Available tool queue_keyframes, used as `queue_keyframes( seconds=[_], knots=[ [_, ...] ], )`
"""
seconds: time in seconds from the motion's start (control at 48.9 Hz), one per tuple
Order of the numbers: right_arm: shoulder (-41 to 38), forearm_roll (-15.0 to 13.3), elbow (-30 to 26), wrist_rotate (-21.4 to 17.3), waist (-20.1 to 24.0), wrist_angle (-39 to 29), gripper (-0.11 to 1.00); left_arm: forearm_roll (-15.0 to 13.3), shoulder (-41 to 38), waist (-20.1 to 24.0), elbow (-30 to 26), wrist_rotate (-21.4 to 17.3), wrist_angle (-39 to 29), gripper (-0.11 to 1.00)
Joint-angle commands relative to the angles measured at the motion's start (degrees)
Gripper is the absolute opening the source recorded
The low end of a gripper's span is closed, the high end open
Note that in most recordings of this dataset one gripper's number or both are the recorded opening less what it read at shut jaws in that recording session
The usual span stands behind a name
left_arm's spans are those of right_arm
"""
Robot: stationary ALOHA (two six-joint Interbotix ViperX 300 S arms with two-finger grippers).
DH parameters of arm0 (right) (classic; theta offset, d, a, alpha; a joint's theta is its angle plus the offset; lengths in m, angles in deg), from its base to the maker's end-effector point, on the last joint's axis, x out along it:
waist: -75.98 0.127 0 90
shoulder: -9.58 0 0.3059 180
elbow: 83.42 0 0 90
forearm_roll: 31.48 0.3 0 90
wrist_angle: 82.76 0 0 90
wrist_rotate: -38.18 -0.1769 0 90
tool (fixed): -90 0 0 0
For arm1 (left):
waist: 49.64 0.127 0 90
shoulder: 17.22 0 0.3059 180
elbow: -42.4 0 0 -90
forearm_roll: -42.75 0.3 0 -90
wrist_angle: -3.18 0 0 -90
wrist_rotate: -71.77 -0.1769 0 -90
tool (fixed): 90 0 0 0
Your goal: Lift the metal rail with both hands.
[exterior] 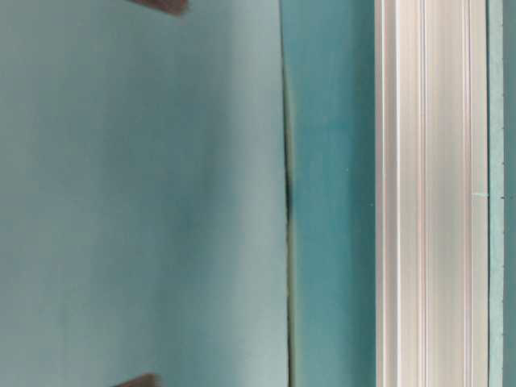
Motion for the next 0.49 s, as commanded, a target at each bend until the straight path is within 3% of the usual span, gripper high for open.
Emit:
queue_keyframes(
  seconds=[0.0, 0.225, 0.471],
  knots=[
    [2.6, -0.1, -0.1, -0.6, -0.2, 1.5, 0.95, 0.0, 3.3, -0.1, -0.3, 0.0, 3.0, 0.93],
    [9.8, -2.3, 1.8, -0.5, -0.4, 6.6, 0.94, 0.2, 8.9, -0.1, 1.1, 0.1, 6.5, 0.93],
    [18.5, -2.5, 3.6, -0.5, -0.4, 11.5, 0.91, 0.2, 14.5, -0.1, 1.8, 0.1, 7.3, 0.93]
  ],
)
